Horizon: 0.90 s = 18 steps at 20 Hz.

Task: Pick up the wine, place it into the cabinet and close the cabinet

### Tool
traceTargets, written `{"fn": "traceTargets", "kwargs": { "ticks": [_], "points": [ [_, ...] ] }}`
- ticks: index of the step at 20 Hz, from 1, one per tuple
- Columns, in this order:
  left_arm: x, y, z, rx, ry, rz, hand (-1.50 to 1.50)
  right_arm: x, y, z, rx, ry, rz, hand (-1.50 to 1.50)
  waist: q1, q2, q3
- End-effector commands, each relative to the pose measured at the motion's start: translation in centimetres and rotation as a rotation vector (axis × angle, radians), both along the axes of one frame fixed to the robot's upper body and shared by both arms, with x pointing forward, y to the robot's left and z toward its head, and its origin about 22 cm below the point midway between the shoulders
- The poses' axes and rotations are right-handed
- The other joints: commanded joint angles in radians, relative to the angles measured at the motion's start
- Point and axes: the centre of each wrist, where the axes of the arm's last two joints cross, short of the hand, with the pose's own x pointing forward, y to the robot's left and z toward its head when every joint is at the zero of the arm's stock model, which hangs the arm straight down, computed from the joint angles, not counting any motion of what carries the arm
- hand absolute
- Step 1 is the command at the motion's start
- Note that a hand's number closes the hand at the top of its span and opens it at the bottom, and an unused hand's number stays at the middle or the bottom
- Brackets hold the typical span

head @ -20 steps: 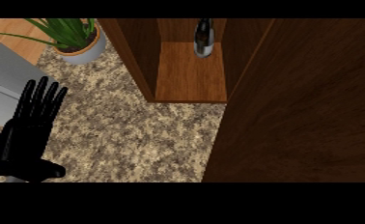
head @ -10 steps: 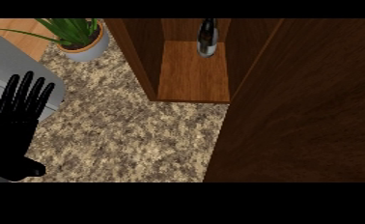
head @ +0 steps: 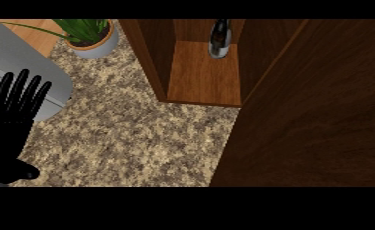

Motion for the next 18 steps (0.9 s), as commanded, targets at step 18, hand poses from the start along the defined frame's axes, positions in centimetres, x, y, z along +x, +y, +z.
{"fn": "traceTargets", "kwargs": {
  "ticks": [18],
  "points": [
    [0.5, 4.7, 0.2, 0.006, 0.018, 0.054, -1.50, 14.3, 17.4, 6.7, 0.201, 0.179, 0.002, 1.50, -0.038, -0.007, 0.008]
  ]
}}
